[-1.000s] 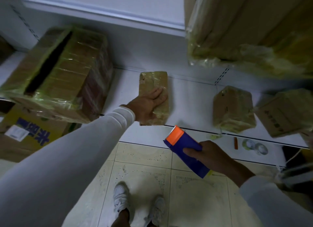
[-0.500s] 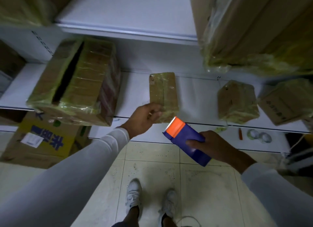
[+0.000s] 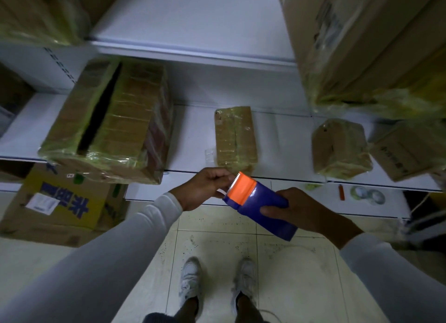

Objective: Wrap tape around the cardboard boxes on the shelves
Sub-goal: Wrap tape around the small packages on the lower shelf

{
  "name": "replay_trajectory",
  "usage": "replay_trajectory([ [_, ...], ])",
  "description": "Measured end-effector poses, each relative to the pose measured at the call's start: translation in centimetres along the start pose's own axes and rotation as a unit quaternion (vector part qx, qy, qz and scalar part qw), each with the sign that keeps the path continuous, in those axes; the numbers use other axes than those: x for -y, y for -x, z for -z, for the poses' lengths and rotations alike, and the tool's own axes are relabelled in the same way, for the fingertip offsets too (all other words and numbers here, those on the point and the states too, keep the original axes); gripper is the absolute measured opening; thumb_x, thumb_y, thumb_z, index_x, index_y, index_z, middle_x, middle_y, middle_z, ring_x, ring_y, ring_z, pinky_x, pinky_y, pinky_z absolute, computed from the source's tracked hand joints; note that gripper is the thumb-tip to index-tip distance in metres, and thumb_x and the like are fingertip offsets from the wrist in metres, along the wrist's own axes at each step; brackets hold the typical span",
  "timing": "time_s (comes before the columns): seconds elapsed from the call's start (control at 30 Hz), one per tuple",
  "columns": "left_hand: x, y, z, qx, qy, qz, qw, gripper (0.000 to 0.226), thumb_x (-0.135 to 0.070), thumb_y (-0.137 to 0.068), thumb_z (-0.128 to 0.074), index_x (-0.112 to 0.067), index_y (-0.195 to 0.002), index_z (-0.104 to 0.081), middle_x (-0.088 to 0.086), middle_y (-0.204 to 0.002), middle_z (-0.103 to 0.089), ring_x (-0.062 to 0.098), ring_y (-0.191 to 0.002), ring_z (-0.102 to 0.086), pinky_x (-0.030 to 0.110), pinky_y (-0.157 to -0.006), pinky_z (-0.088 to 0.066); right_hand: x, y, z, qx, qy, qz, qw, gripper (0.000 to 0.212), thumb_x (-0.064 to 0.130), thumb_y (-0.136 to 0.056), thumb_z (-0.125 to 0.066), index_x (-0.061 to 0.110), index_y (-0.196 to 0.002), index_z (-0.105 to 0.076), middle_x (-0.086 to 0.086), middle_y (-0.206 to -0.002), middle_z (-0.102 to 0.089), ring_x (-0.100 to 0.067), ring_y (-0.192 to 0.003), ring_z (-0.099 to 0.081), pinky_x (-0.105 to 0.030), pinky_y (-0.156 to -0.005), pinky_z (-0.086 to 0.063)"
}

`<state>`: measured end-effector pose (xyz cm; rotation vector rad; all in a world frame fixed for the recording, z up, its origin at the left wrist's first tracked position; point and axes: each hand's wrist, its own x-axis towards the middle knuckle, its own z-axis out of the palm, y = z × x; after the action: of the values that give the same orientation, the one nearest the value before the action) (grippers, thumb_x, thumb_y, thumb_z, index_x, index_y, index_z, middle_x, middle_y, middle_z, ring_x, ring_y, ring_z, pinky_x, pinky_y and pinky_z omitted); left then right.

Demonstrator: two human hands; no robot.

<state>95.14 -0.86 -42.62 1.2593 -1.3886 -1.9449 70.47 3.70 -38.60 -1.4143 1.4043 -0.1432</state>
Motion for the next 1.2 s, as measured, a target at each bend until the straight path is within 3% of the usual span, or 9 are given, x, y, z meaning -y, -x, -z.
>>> replay_trajectory([
  [0.17,0.9,-0.1,-1.2,0.015,0.080,0.020,0.997,0.023,-0.018,-0.097,-0.052,-0.021,-0.118,-0.062,0.003,-0.113,-0.065,0.020,-0.105,-0.060,0.039,-0.090,-0.051,0.3,-0.7,0.9,0.028,0.005,0.031,0.999,0.013,0.033,-0.083,-0.073,0.022,-0.080,-0.067,0.000,-0.074,-0.072,-0.009,-0.066,-0.069,-0.015,-0.057,-0.050],
  [0.27,1.1,-0.3,-1.6,0.002,0.103,0.041,0.994,0.025,-0.016,-0.094,-0.054,-0.007,-0.114,-0.066,0.012,-0.109,-0.066,0.027,-0.100,-0.059,0.049,-0.098,-0.044,0.2,-0.9,1.5,0.040,0.016,0.038,0.998,0.014,0.032,-0.084,-0.072,0.020,-0.081,-0.067,-0.003,-0.078,-0.073,-0.008,-0.066,-0.068,-0.013,-0.056,-0.049],
  [0.37,1.3,-0.7,-1.7,-0.017,0.095,0.040,0.995,0.022,-0.005,-0.095,-0.053,0.006,-0.113,-0.062,0.017,-0.104,-0.064,0.027,-0.094,-0.058,0.041,-0.087,-0.049,0.0,-0.9,2.2,0.055,0.031,0.043,0.997,0.014,0.032,-0.084,-0.072,0.023,-0.077,-0.065,0.005,-0.069,-0.070,-0.003,-0.060,-0.065,-0.012,-0.055,-0.046],
  [0.47,1.0,-0.6,-1.9,-0.042,0.069,0.008,0.997,0.015,0.001,-0.095,-0.050,0.001,-0.098,-0.065,0.010,-0.088,-0.065,0.022,-0.081,-0.059,0.029,-0.072,-0.053,-0.4,-1.0,2.7,0.071,0.052,0.037,0.995,0.016,0.035,-0.084,-0.072,0.025,-0.075,-0.063,0.009,-0.064,-0.067,-0.001,-0.058,-0.064,-0.014,-0.056,-0.045],
  [0.6,0.8,-0.4,-1.6,-0.088,-0.041,-0.054,0.994,0.015,-0.005,-0.096,-0.052,0.004,-0.092,-0.064,0.021,-0.084,-0.059,0.014,-0.071,-0.055,0.021,-0.067,-0.050,-0.2,-1.9,4.4,0.101,0.086,0.030,0.991,0.029,0.048,-0.080,-0.073,0.019,-0.080,-0.067,-0.001,-0.072,-0.071,-0.015,-0.066,-0.068,-0.030,-0.065,-0.051],
  [0.7,0.7,0.3,0.4,-0.163,-0.026,-0.098,0.981,0.016,-0.003,-0.094,-0.053,-0.004,-0.082,-0.063,0.008,-0.075,-0.057,0.012,-0.068,-0.052,0.021,-0.066,-0.048,0.5,-2.0,7.3,0.104,0.094,0.034,0.989,0.037,0.054,-0.079,-0.070,0.018,-0.076,-0.066,0.002,-0.058,-0.067,-0.009,-0.053,-0.062,-0.021,-0.054,-0.046],
  [0.83,1.3,1.1,3.1,-0.232,-0.014,-0.094,0.968,0.018,-0.004,-0.095,-0.050,0.009,-0.095,-0.062,0.007,-0.073,-0.058,0.009,-0.064,-0.052,0.021,-0.066,-0.049,0.0,-2.0,11.4,0.076,0.078,-0.005,0.994,0.029,0.026,-0.088,-0.066,0.006,-0.068,-0.059,0.001,-0.039,-0.054,-0.002,-0.035,-0.051,-0.011,-0.038,-0.035],
  [0.97,1.5,0.1,2.0,-0.252,-0.028,-0.103,0.962,0.016,-0.005,-0.095,-0.052,0.002,-0.086,-0.064,-0.006,-0.064,-0.059,0.009,-0.063,-0.052,0.023,-0.065,-0.050,-0.5,-3.6,13.1,0.062,0.056,-0.012,0.996,0.041,0.018,-0.085,-0.068,0.017,-0.045,-0.061,0.002,-0.039,-0.054,-0.001,-0.036,-0.050,-0.013,-0.042,-0.035],
  [1.2,1.3,-2.0,1.9,-0.289,-0.031,-0.110,0.951,0.016,-0.003,-0.095,-0.052,0.006,-0.087,-0.063,0.003,-0.067,-0.056,0.005,-0.058,-0.049,0.019,-0.060,-0.047,-1.2,-5.8,14.5,0.047,0.058,-0.018,0.997,0.043,0.016,-0.087,-0.070,0.016,-0.050,-0.049,0.003,-0.037,-0.050,0.000,-0.034,-0.047,-0.010,-0.040,-0.031],
])
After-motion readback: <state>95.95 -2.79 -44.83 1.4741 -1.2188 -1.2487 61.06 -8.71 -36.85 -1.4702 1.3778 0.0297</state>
